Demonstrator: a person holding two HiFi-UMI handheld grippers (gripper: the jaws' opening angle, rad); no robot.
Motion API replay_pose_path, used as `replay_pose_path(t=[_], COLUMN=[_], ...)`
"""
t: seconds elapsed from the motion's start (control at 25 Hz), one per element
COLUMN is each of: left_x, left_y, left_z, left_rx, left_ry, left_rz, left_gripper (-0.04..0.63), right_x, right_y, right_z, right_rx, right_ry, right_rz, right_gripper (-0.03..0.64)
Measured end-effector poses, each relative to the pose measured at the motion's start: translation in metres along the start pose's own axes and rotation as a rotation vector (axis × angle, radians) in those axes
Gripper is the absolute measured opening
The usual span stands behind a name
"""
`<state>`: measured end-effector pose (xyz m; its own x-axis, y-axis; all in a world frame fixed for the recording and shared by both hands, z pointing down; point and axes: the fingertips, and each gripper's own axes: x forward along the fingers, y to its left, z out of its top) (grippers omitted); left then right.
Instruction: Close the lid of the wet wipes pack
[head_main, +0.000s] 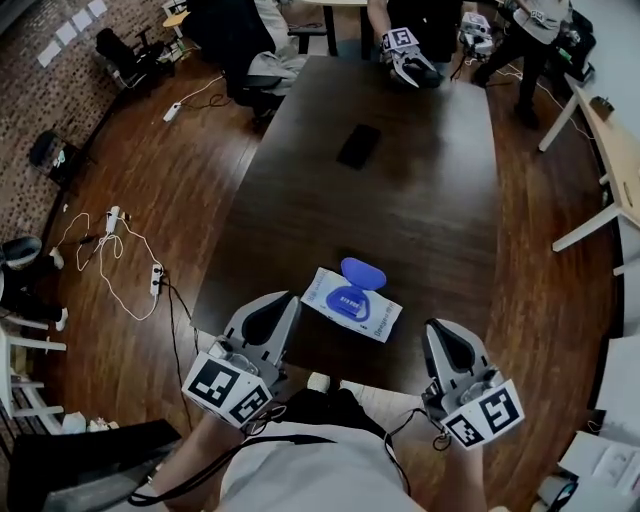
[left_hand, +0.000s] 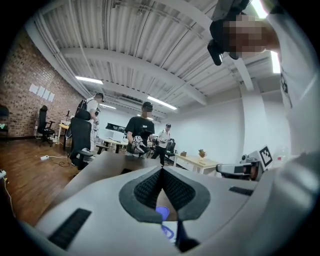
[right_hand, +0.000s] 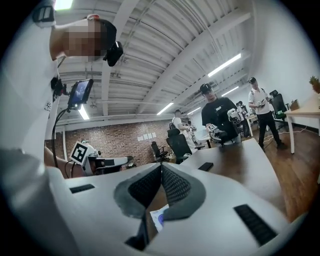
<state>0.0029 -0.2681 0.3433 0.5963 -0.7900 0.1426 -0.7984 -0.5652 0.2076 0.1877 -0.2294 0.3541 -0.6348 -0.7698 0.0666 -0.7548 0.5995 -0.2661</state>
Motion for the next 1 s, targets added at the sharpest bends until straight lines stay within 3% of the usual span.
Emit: replay_pose_path(t=[0.28, 0.48, 0.68, 0.72, 0.8, 1.0], left_x=[0.016, 0.031, 0.056, 0.059, 0.064, 0.072], left_y=[0.021, 0.042, 0.052, 0.052, 0.053, 0.061], left_z=[-0.01, -0.046, -0.091, -0.102, -0.124, -0.167], left_rx=[-0.021, -0.089, -0.127, -0.132, -0.141, -0.171], left_ry=[0.013, 0.079, 0.118, 0.131, 0.16, 0.207], left_rz=[-0.018, -0.031, -0.062, -0.069, -0.077, -0.059], left_gripper=[-0.002, -0.002, -0.002, -0.002, -0.002, -0.002], right_x=[0.031, 0.064, 0.097, 0.102, 0.109, 0.125], right_y=[-0.014, -0.031, -0.048, -0.051, -0.056, -0.07], right_z=[-0.014, -0.052, -0.088, -0.098, -0.118, -0.162], right_rx=[0.025, 0.055, 0.069, 0.075, 0.085, 0.07], right_ry=[0.025, 0.082, 0.154, 0.178, 0.227, 0.331], right_rz=[-0.007, -0.029, 0.018, 0.027, 0.042, 0.062], right_gripper=[0.009, 0.009, 0.011, 0.024, 0.127, 0.197])
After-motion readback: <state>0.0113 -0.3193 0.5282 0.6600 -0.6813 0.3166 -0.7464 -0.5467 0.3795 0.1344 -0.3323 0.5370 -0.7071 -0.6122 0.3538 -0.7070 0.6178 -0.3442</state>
